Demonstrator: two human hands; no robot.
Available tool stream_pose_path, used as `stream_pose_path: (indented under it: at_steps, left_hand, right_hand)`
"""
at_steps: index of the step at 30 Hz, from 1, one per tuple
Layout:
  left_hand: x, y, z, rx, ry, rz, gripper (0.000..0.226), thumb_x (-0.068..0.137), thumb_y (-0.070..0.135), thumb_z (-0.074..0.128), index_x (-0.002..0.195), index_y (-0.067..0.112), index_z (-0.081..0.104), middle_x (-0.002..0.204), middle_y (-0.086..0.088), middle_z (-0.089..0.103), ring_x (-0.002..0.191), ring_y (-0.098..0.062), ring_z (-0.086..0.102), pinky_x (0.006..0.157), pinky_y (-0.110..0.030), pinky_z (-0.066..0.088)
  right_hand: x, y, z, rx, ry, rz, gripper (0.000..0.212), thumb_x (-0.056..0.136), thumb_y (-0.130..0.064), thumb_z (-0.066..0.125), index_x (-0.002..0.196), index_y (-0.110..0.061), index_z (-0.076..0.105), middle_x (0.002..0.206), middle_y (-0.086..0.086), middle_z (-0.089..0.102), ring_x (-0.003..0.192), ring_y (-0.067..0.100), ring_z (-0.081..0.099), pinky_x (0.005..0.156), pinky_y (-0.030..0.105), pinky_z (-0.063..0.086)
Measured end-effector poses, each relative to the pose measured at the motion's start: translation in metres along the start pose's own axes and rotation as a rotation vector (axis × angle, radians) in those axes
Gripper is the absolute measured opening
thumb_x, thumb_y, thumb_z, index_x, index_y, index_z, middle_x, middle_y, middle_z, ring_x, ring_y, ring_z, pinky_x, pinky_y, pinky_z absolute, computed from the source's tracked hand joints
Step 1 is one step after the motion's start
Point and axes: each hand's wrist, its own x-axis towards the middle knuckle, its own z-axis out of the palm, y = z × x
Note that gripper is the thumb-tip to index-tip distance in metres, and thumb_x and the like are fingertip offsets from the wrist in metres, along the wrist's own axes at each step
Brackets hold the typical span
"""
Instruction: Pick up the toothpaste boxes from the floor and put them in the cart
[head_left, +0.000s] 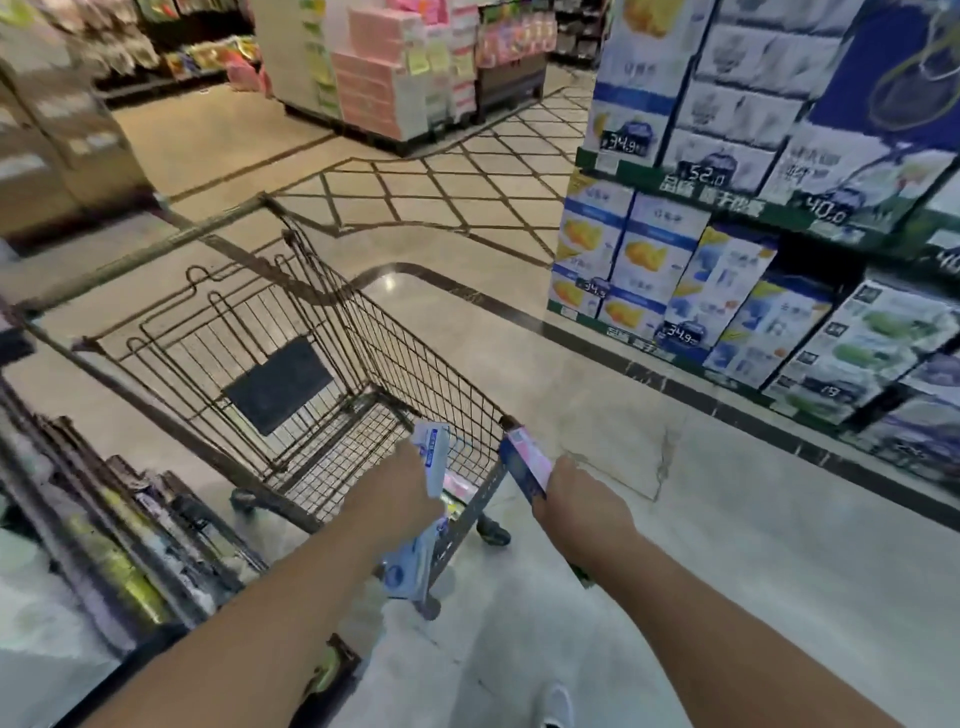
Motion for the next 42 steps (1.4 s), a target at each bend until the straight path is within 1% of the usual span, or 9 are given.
stream_pose_path:
  at_steps: [3,6,12,16,22,28,31,35,42]
  left_hand:
    - [0.032,0.003,-0.006,-0.033,-0.002,-0.109,0.066,0.084,0.037,0.067,0.131,0.005,0.034,0.086,0.000,0.053,0.077,-0.019,0.059,0.056,-0.029,0.044]
    - [0.065,0.001,-0.012,-0.088,0.010,-0.199,0.067,0.084,0.038,0.068,0.131,0.005,0.033,0.084,0.002,0.052,0.076,-0.019,0.058,0.059,-0.029,0.047]
    - [0.128,-0.025,-0.011,-0.178,0.028,-0.352,0.052,0.084,0.035,0.069,0.116,0.010,0.036,0.082,0.003,0.054,0.075,-0.020,0.059,0.067,-0.032,0.055]
    - [0.178,-0.048,0.000,-0.283,0.047,-0.411,0.060,0.086,0.035,0.068,0.126,0.006,0.034,0.081,0.003,0.052,0.072,-0.017,0.057,0.057,-0.028,0.046]
    - [0.250,-0.068,0.051,-0.390,-0.035,-0.476,0.080,0.083,0.038,0.066,0.142,0.003,0.024,0.115,-0.010,0.060,0.096,-0.029,0.063,0.074,-0.035,0.053]
    - [0.309,-0.078,0.120,-0.585,-0.121,-0.596,0.086,0.087,0.036,0.067,0.148,0.000,0.017,0.104,-0.005,0.055,0.089,-0.026,0.057,0.067,-0.031,0.042]
    - [0.336,-0.081,0.155,-0.682,-0.159,-0.634,0.088,0.085,0.034,0.068,0.147,0.000,0.016,0.125,-0.014,0.058,0.106,-0.032,0.060,0.076,-0.036,0.051]
    - [0.369,-0.072,0.195,-0.777,-0.154,-0.691,0.092,0.083,0.033,0.067,0.149,-0.002,0.013,0.122,-0.018,0.059,0.097,-0.033,0.064,0.077,-0.043,0.057]
    - [0.397,-0.059,0.239,-0.828,-0.162,-0.808,0.095,0.091,0.030,0.065,0.154,0.001,-0.001,0.147,-0.017,0.043,0.123,-0.034,0.053,0.094,-0.038,0.049]
  right_hand:
    - [0.050,0.002,-0.015,-0.037,-0.003,-0.073,0.010,0.095,-0.028,0.048,0.099,-0.023,0.040,0.089,0.003,0.058,0.073,0.022,0.054,0.063,0.030,0.043]
    - [0.098,-0.006,-0.018,-0.071,-0.033,-0.110,0.022,0.092,-0.032,0.054,0.103,-0.016,0.042,0.081,0.000,0.052,0.070,0.023,0.052,0.059,0.030,0.043]
    - [0.178,-0.055,0.008,-0.044,-0.164,-0.183,0.020,0.093,-0.024,0.050,0.109,-0.013,0.044,0.099,0.006,0.064,0.089,0.029,0.065,0.065,0.030,0.041]
    - [0.224,-0.093,0.038,-0.004,-0.204,-0.141,0.010,0.091,-0.014,0.046,0.097,-0.015,0.038,0.086,0.003,0.058,0.080,0.027,0.060,0.075,0.035,0.050]
    - [0.284,-0.117,0.101,-0.151,-0.272,-0.223,0.031,0.091,-0.012,0.047,0.122,-0.008,0.043,0.072,-0.003,0.043,0.062,0.015,0.047,0.048,0.027,0.030]
    - [0.337,-0.106,0.171,-0.135,-0.429,-0.088,0.049,0.089,-0.007,0.060,0.131,-0.001,0.034,0.122,0.012,0.057,0.106,0.028,0.063,0.075,0.031,0.044]
    - [0.359,-0.089,0.207,-0.103,-0.453,-0.030,0.046,0.092,-0.010,0.058,0.132,-0.004,0.036,0.118,0.011,0.060,0.102,0.027,0.064,0.075,0.032,0.048]
    - [0.377,-0.064,0.243,-0.112,-0.371,-0.099,0.036,0.095,-0.017,0.048,0.127,-0.005,0.038,0.110,0.011,0.056,0.093,0.029,0.057,0.071,0.030,0.038]
    - [0.402,-0.044,0.285,-0.052,-0.422,-0.133,0.036,0.095,-0.020,0.045,0.127,-0.005,0.039,0.114,0.018,0.057,0.100,0.032,0.059,0.078,0.035,0.045]
